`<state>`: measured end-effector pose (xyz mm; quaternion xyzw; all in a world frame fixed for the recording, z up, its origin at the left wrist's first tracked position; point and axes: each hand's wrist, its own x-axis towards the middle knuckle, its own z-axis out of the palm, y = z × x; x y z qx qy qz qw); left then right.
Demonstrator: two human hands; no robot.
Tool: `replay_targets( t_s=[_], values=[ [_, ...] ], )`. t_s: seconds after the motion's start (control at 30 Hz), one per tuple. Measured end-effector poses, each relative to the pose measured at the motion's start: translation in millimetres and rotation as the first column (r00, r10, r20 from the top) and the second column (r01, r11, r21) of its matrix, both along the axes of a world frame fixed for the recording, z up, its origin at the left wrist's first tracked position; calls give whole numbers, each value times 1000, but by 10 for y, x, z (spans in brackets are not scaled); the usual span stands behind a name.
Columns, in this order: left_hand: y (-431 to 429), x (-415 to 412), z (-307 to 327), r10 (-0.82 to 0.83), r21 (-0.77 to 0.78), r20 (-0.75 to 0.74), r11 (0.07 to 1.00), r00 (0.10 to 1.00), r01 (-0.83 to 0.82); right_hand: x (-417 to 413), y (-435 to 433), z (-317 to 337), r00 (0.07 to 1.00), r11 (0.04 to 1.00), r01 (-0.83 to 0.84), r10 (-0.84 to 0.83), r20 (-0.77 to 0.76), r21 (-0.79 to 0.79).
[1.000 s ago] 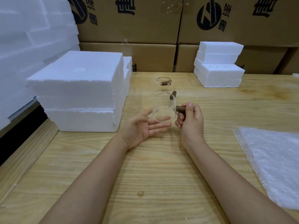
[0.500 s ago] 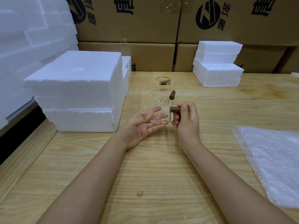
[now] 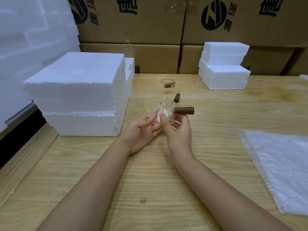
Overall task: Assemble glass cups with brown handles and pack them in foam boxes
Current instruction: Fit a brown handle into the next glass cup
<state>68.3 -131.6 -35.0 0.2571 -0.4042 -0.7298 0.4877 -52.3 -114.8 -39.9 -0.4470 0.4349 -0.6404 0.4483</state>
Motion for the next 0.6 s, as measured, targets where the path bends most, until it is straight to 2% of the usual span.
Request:
replay_targets(
  t_s=[0.1, 0.23, 0.5, 0.6],
  values=[
    [16, -11, -2, 44, 55, 12, 997, 999, -44, -6, 3, 6, 999, 999, 32, -32, -23, -20],
    [9, 13, 22, 5, 25, 7, 1000, 1000, -6, -14, 2, 30, 1000, 1000, 7, -6, 17, -29],
    [9, 0, 28, 28, -32, 27, 999, 999, -27, -62, -13, 78, 945, 992, -128, 127, 302, -16],
    [7, 7, 29, 67, -70, 39, 995, 997, -64, -69, -18, 88, 933, 988, -153, 143, 331, 3]
  ],
)
